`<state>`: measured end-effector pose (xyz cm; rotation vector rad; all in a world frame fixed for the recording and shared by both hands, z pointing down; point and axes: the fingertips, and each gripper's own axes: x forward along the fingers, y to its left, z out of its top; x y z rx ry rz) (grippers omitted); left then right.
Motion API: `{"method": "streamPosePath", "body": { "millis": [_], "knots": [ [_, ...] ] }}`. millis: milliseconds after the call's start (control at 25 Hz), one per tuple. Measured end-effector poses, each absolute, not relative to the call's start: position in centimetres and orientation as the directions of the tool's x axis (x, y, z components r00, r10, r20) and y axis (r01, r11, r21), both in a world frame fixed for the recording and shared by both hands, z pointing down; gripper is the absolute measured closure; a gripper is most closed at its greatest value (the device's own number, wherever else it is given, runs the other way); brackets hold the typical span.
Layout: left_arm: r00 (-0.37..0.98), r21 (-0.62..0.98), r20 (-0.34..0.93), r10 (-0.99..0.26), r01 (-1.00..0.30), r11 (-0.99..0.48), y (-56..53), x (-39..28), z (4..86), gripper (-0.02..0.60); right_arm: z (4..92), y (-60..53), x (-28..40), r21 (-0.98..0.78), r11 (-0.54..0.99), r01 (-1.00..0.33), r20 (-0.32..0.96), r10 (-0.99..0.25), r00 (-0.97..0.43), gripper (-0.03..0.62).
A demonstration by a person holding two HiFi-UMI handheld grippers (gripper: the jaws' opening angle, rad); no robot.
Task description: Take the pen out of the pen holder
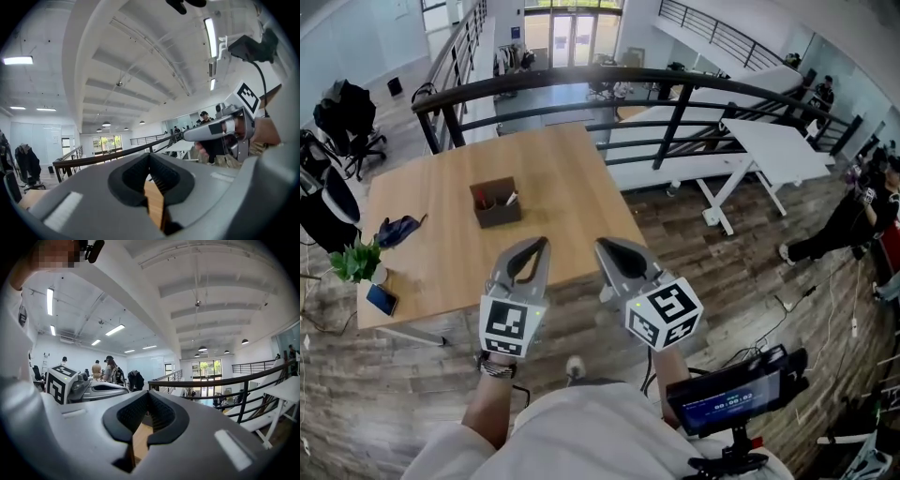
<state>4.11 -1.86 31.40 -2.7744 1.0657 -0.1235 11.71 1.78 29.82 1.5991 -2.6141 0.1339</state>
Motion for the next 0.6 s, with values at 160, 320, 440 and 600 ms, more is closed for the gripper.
{"method": "streamPosePath", "body": {
  "millis": [160,320,440,600],
  "knots": [
    [0.726,-0.192,0.018,-0.688,-0.673,-0.715,-4.1,5.3,31.2,0.581,29.9,-0.5,12.7,-0.036,0.475,-0.879,0.115,-0.872,-0.476,0.592],
    [0.673,-0.192,0.032,-0.739,-0.721,-0.666,-5.9,4.8,31.4,0.581,30.7,-3.0,12.3,-0.052,0.533,-0.844,0.127,-0.835,-0.535,0.591],
    [0.629,-0.193,0.042,-0.777,-0.758,-0.624,-7.0,3.6,31.5,0.581,30.9,-4.6,11.6,-0.059,0.572,-0.818,0.129,-0.808,-0.575,0.591],
    [0.58,-0.189,0.055,-0.812,-0.793,-0.579,-7.9,2.1,31.9,0.581,31.0,-6.2,10.4,-0.051,0.606,-0.794,0.138,-0.783,-0.606,0.591]
  ]
}}
